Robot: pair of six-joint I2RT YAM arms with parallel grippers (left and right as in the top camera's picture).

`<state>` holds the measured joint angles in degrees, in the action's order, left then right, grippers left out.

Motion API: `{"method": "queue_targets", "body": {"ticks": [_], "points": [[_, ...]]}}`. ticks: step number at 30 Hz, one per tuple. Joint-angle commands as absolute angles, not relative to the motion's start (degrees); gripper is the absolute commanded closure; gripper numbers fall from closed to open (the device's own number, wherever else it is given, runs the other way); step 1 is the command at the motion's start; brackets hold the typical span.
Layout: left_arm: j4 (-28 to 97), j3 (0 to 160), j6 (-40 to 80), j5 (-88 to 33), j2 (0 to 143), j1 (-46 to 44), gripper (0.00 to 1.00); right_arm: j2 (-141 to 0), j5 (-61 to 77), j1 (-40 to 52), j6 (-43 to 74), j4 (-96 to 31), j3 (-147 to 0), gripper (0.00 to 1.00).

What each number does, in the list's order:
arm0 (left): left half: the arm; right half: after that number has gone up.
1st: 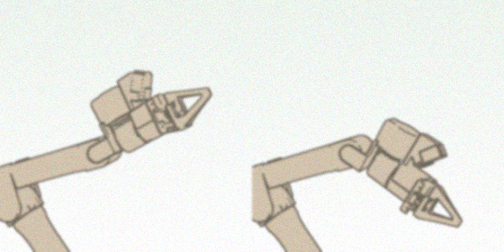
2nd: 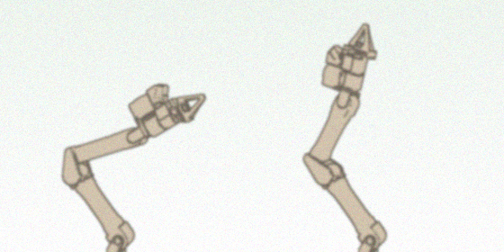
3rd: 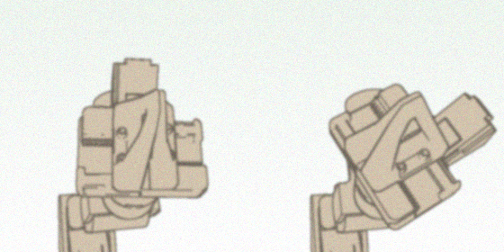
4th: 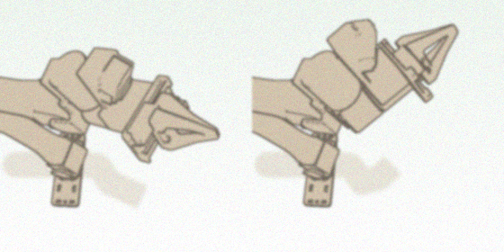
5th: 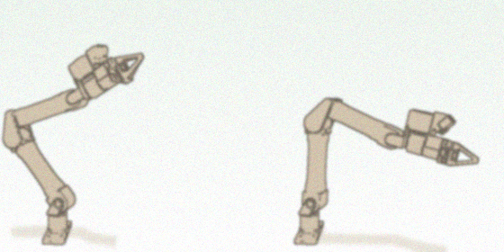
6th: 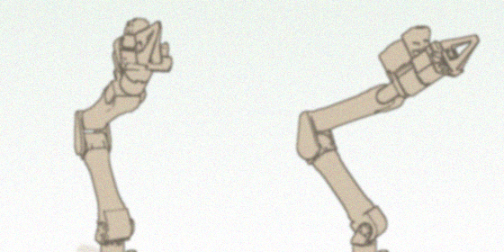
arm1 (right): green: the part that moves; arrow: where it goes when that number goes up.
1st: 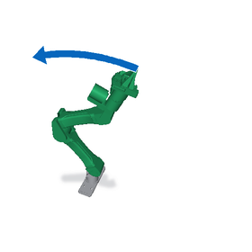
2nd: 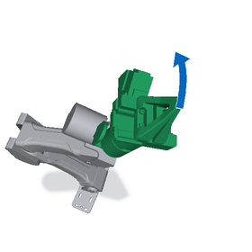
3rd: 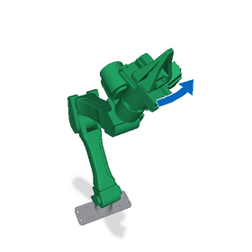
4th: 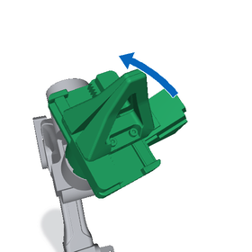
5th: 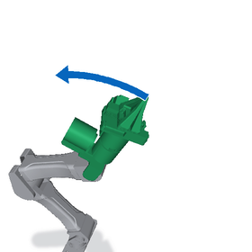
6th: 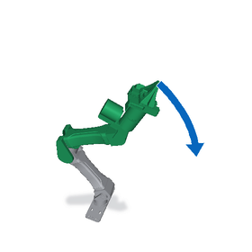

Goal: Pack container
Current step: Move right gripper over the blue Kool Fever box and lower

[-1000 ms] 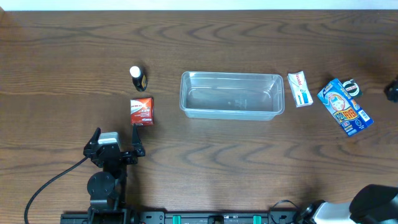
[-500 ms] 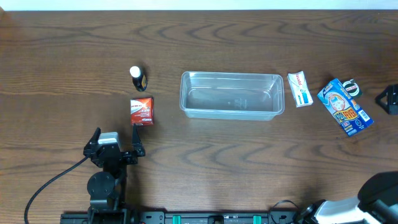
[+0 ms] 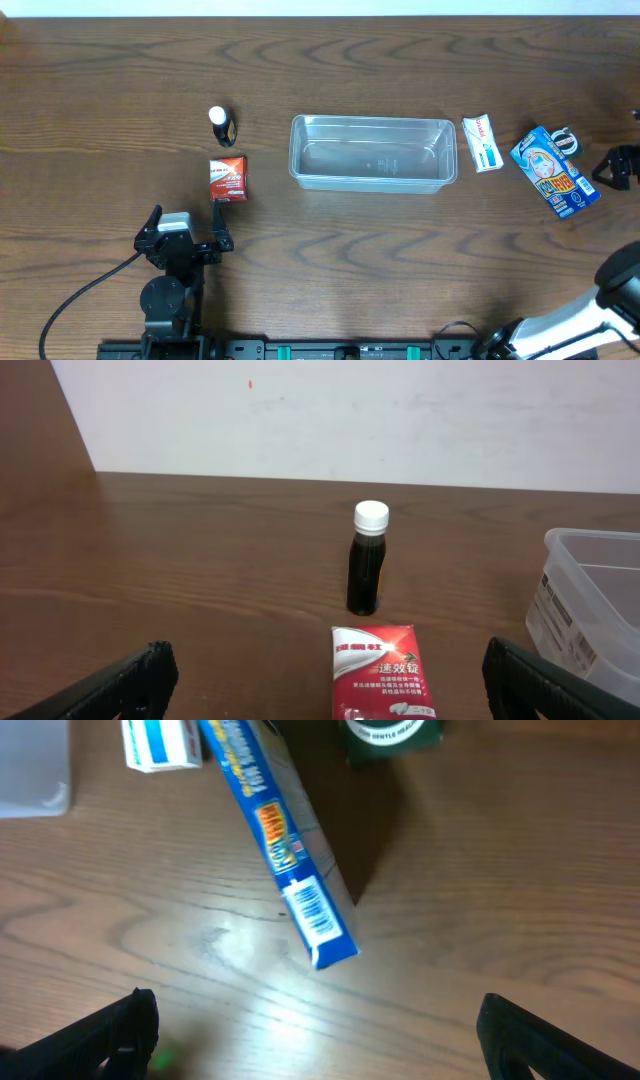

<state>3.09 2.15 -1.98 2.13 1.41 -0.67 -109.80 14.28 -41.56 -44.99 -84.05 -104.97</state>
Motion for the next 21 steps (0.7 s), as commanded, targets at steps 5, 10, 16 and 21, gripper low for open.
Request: {"method": "queue_targets", "body": {"ticks": [5, 10, 16, 21], "points": [[3.95, 0.25, -2.79, 3.25, 1.48, -0.69, 0.02, -113.56, 13.41, -41.56, -46.41, -82.96, -105.62, 0.01], [3.95, 0.25, -2.79, 3.22, 1.45, -0.69, 0.02, -113.54, 14.22, -40.97, -47.44, -82.91, -105.65, 0.05], [3.95, 0.25, -2.79, 3.22, 1.48, -0.69, 0.02, -113.56, 14.68, -35.42, -48.56, -82.7, -105.65, 0.12], [3.95, 0.25, -2.79, 3.22, 1.48, -0.69, 0.02, -113.56, 2.76, -27.05, -48.56, -78.7, -105.62, 0.02]]}}
